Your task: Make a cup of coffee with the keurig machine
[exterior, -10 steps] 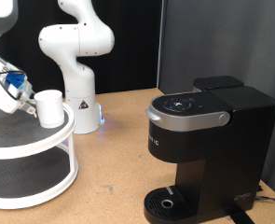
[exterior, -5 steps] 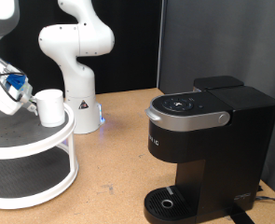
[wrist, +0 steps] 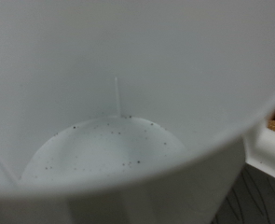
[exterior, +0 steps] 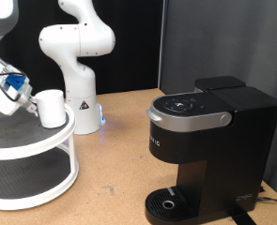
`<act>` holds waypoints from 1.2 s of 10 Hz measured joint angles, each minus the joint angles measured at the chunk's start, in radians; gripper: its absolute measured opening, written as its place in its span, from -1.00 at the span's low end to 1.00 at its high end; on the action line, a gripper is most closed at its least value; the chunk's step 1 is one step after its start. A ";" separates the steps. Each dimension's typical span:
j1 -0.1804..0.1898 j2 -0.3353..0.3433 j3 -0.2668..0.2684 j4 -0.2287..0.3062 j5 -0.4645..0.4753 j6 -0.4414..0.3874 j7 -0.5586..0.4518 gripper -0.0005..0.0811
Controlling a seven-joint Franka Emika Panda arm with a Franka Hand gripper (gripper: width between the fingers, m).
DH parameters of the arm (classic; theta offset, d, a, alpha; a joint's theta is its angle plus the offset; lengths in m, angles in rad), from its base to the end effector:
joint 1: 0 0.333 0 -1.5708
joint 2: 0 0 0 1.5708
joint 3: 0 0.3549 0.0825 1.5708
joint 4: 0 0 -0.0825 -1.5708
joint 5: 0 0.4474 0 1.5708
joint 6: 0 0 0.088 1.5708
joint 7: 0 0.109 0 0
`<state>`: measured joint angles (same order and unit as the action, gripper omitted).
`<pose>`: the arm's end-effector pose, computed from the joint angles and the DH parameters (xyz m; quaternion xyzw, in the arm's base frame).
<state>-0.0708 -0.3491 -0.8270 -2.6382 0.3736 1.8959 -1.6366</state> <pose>0.2795 -0.2714 0.2983 -0.8829 -0.2829 -0.1817 0.3278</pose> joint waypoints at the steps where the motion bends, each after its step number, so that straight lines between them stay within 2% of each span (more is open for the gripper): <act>1: 0.000 -0.002 0.000 0.002 0.003 -0.004 0.000 -0.82; 4: 0.000 -0.027 0.002 0.028 0.023 -0.077 0.019 -0.82; 7: -0.003 -0.094 0.014 0.069 0.024 -0.165 0.095 -0.82; 10: -0.012 -0.156 0.058 0.083 0.015 -0.175 0.195 -0.82; 12: -0.012 -0.171 0.084 0.098 0.010 -0.199 0.244 -0.82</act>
<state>-0.0832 -0.5200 -0.7428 -2.5407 0.3835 1.6970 -1.3928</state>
